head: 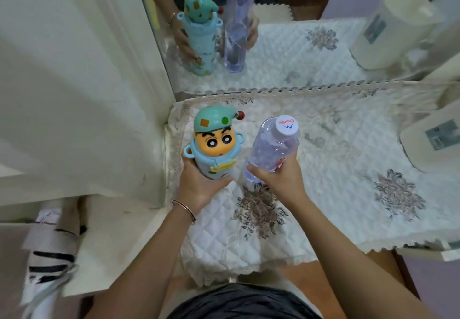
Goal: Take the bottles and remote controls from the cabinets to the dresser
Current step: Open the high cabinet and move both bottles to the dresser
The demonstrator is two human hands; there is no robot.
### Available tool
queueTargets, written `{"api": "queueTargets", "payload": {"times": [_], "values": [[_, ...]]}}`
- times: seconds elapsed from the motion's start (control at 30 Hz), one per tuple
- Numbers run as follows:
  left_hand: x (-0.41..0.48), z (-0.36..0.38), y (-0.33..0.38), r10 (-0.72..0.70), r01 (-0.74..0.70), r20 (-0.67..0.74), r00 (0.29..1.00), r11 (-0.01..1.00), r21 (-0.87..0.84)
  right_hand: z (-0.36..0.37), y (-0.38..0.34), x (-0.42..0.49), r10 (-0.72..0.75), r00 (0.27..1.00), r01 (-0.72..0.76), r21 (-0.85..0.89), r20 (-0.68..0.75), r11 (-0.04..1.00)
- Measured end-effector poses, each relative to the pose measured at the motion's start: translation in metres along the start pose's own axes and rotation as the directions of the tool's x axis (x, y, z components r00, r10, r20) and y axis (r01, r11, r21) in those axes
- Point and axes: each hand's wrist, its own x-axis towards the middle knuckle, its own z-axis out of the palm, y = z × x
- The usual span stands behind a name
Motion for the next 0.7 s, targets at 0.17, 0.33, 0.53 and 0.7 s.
{"api": "queueTargets", "payload": {"times": [0.17,0.33,0.53,0.7], "values": [[-0.006,-0.002,-0.003,0.030,-0.029,0.063,0.998,0.999,-0.015,-0.009,0.002,-0.002,0.000,0.993,0.005,-0.040,0.119,0.999],[-0.016,-0.001,-0.002,0.048,-0.045,0.079,0.996,0.998,-0.041,-0.011,0.006,-0.005,0.002,0.988,0.016,-0.113,0.152,0.994],[-0.021,0.001,0.002,0.014,-0.015,-0.012,1.000,0.995,-0.100,-0.015,0.006,-0.005,0.018,0.993,-0.003,-0.120,0.119,0.993],[-0.018,0.007,0.003,-0.034,0.035,0.014,0.999,0.994,-0.104,-0.020,0.009,-0.009,0.030,0.997,-0.022,-0.097,0.078,0.995]]}}
